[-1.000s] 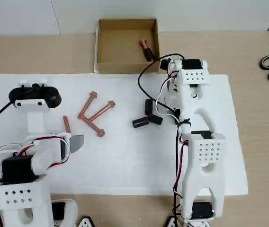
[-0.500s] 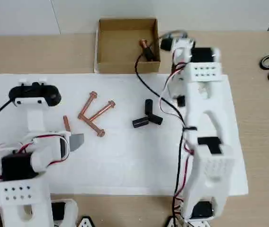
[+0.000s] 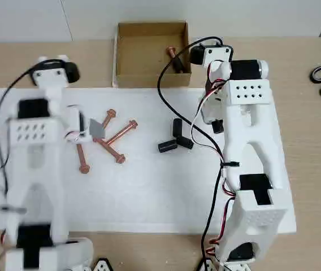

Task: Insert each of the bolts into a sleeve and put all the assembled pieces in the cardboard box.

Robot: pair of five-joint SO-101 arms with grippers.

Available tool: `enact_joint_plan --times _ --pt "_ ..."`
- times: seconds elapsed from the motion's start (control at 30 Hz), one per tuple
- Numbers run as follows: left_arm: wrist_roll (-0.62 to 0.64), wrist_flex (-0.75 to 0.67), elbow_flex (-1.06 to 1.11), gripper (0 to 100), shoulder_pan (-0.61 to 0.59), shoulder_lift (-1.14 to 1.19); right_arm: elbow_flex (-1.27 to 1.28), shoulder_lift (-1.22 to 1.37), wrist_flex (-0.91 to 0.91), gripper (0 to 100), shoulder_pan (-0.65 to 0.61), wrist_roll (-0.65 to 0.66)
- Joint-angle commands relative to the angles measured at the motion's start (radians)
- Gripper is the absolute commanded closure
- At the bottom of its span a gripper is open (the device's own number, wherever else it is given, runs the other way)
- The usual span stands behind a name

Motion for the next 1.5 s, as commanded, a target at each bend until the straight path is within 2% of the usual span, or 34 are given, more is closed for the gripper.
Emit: enact_joint_plan --times 0.0,0.1,0.17,0.4,0.77,1.03,1.37,1.47 --pt "-0.117 -0.008 -0.148 70 0.026 0.133 0.002 -0.071 0.015 99.5 -0.004 0.005" --pt "-0.255 -0.009 -0.249 70 0.046 0.239 0.006 -0.071 0.016 99.5 -0.004 0.005" --pt "-0.296 -0.009 -0.320 70 0.052 0.313 0.006 -0.071 0.016 99.5 -0.004 0.005" --pt "-0.308 -0.055 -0.562 70 0.038 0.566 0.006 -0.071 0.018 99.5 -0.004 -0.029" --pt "-0.345 -0.029 -0.883 70 0.043 0.878 0.006 -0.071 0.015 99.5 -0.004 -0.029" --pt "-0.351 -0.029 -0.990 81 0.043 0.991 0.006 -0.067 0.013 99.5 -0.004 -0.029" --pt "-0.350 -0.029 -1.004 82 0.043 1.040 0.006 -0.067 0.013 99.5 -0.004 -0.029" --pt "-0.350 -0.035 -1.004 87 0.044 1.042 0.006 -0.067 0.013 99.5 -0.004 -0.029"
